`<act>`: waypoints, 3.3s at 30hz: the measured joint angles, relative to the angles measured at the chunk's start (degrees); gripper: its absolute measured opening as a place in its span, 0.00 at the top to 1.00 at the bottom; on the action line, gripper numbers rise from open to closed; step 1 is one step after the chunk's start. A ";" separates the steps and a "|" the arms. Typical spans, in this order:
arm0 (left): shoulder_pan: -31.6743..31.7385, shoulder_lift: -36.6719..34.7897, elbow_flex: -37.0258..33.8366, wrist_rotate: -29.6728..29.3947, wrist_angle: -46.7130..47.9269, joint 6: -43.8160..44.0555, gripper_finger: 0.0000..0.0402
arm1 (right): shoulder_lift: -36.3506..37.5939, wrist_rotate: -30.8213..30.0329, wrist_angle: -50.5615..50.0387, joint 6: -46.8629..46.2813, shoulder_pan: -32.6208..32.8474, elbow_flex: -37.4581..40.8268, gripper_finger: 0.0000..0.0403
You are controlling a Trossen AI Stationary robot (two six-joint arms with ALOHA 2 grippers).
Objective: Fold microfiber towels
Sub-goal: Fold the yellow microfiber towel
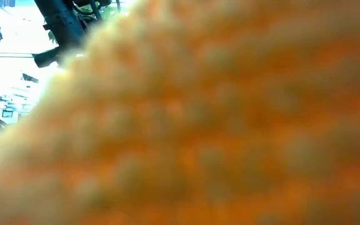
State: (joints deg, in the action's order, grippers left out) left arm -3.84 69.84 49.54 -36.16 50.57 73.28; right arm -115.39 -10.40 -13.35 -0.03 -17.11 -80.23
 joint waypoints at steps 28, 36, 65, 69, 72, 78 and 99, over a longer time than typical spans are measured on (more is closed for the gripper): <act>0.37 0.31 -17.59 10.14 -10.44 43.41 0.69 | 20.69 19.50 -29.66 -2.47 10.68 -11.21 0.45; 2.61 0.34 -24.36 7.40 -21.74 44.98 0.69 | 22.45 19.37 -29.75 -2.49 13.27 -11.21 0.45; 7.98 8.99 -17.68 -0.31 -26.91 15.09 0.99 | 24.34 19.35 -32.82 -2.58 14.34 -11.13 0.45; 8.60 9.11 -12.82 -1.16 -26.86 1.35 1.00 | 26.03 19.31 -33.22 -2.58 13.99 -11.17 0.45; 10.06 9.11 -10.16 -0.97 -28.00 -6.40 1.00 | 27.30 19.20 -33.16 -2.58 13.97 -11.17 0.45; 12.47 14.70 -3.34 2.18 -31.52 -17.35 1.00 | 29.44 19.13 -32.93 -2.54 13.97 -11.19 0.45; 10.12 39.73 25.46 13.39 -26.57 -38.73 1.00 | 31.19 19.11 -33.15 -2.49 13.97 -11.19 0.45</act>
State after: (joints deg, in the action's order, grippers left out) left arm 6.29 109.57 75.00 -22.77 24.00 34.55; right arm -84.20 8.71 -46.50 -2.52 -3.14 -91.42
